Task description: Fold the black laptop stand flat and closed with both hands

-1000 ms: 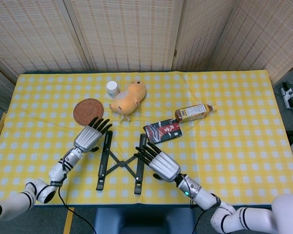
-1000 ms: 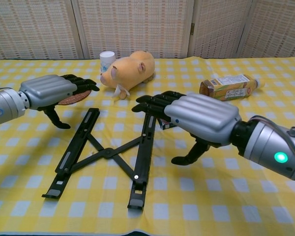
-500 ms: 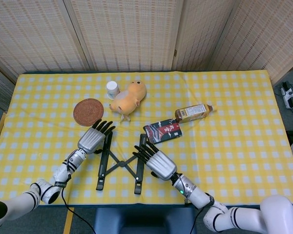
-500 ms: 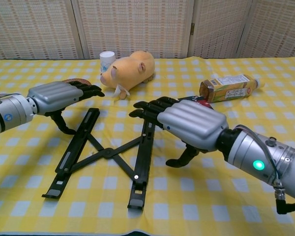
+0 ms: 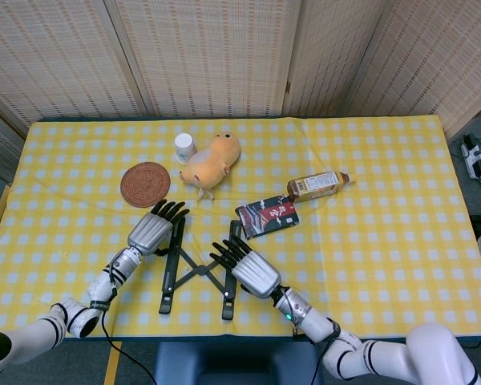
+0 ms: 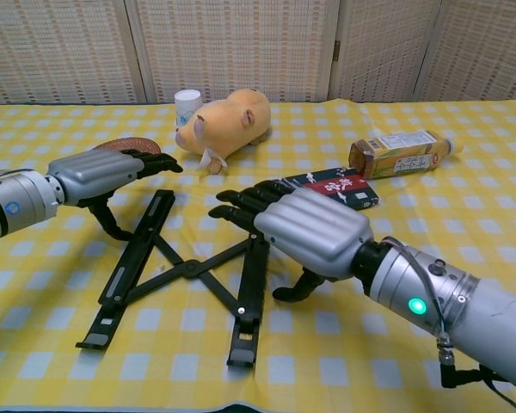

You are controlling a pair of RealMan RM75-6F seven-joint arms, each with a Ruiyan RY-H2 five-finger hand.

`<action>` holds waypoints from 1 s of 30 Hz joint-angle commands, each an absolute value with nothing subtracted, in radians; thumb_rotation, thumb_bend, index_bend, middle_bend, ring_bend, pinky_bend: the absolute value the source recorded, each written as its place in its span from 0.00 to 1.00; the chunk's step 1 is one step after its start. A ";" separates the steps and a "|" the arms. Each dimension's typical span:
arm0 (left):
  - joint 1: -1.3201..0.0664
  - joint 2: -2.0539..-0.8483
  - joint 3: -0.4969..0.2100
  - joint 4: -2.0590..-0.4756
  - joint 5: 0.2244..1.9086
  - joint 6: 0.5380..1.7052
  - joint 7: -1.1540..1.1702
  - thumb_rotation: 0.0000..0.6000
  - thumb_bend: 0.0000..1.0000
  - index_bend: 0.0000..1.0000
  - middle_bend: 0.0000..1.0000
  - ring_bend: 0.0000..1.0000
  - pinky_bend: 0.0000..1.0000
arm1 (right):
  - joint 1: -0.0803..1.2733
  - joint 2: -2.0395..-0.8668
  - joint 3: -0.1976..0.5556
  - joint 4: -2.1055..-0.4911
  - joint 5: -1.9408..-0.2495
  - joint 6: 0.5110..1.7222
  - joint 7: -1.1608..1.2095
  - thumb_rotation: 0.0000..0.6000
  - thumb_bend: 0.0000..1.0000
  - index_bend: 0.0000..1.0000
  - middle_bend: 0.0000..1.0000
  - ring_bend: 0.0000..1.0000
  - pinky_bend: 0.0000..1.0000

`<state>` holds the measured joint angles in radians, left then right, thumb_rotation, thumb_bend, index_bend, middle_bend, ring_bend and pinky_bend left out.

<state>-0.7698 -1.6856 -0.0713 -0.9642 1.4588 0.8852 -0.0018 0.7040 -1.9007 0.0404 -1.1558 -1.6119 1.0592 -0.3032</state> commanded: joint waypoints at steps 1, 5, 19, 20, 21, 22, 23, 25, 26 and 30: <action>-0.768 -1.684 -0.071 -0.968 1.455 0.884 -0.012 1.00 0.20 0.02 0.01 0.00 0.00 | 0.708 -1.926 0.037 -1.123 -1.623 1.070 -0.289 1.00 0.24 0.00 0.00 0.00 0.00; -0.767 -1.682 -0.069 -0.970 1.451 0.882 -0.024 1.00 0.20 0.02 0.01 0.00 0.00 | 0.713 -1.948 0.032 -1.087 -1.636 1.077 -0.287 1.00 0.24 0.00 0.00 0.00 0.00; -0.761 -1.669 -0.064 -1.005 1.432 0.859 -0.074 1.00 0.20 0.02 0.01 0.00 0.00 | 0.716 -2.015 0.019 -0.977 -1.679 1.139 -0.273 1.00 0.24 0.00 0.00 0.00 0.00; -0.761 -1.666 -0.064 -1.010 1.430 0.856 -0.079 1.00 0.20 0.02 0.01 0.00 0.00 | 0.716 -2.022 0.018 -0.968 -1.683 1.145 -0.267 1.00 0.24 0.00 0.00 0.00 0.00; -0.760 -1.664 -0.065 -1.015 1.428 0.854 -0.083 1.00 0.20 0.02 0.01 0.00 0.00 | 0.716 -2.026 0.017 -0.961 -1.685 1.148 -0.260 1.00 0.24 0.00 0.00 0.00 0.00; -0.760 -1.662 -0.065 -1.019 1.426 0.852 -0.086 1.00 0.20 0.02 0.01 0.00 0.00 | 0.716 -2.032 0.016 -0.953 -1.686 1.151 -0.254 1.00 0.24 0.00 0.00 0.00 0.00; -0.760 -1.661 -0.065 -1.022 1.425 0.852 -0.087 1.00 0.20 0.02 0.01 0.00 0.00 | 0.716 -2.037 0.016 -0.946 -1.688 1.155 -0.251 1.00 0.24 0.00 0.00 0.00 0.00; -0.759 -1.659 -0.066 -1.028 1.422 0.850 -0.092 1.00 0.20 0.02 0.01 0.00 0.00 | 0.717 -2.048 0.015 -0.928 -1.693 1.163 -0.245 1.00 0.24 0.00 0.00 0.00 0.00; -0.759 -1.658 -0.066 -1.030 1.420 0.848 -0.094 1.00 0.20 0.02 0.01 0.00 0.00 | 0.718 -2.052 0.015 -0.921 -1.695 1.166 -0.241 1.00 0.24 0.00 0.00 0.00 0.00; -0.759 -1.654 -0.066 -1.040 1.414 0.839 -0.100 1.00 0.20 0.02 0.01 0.00 0.00 | 0.721 -2.074 0.015 -0.888 -1.706 1.186 -0.220 1.00 0.24 0.00 0.00 0.00 0.00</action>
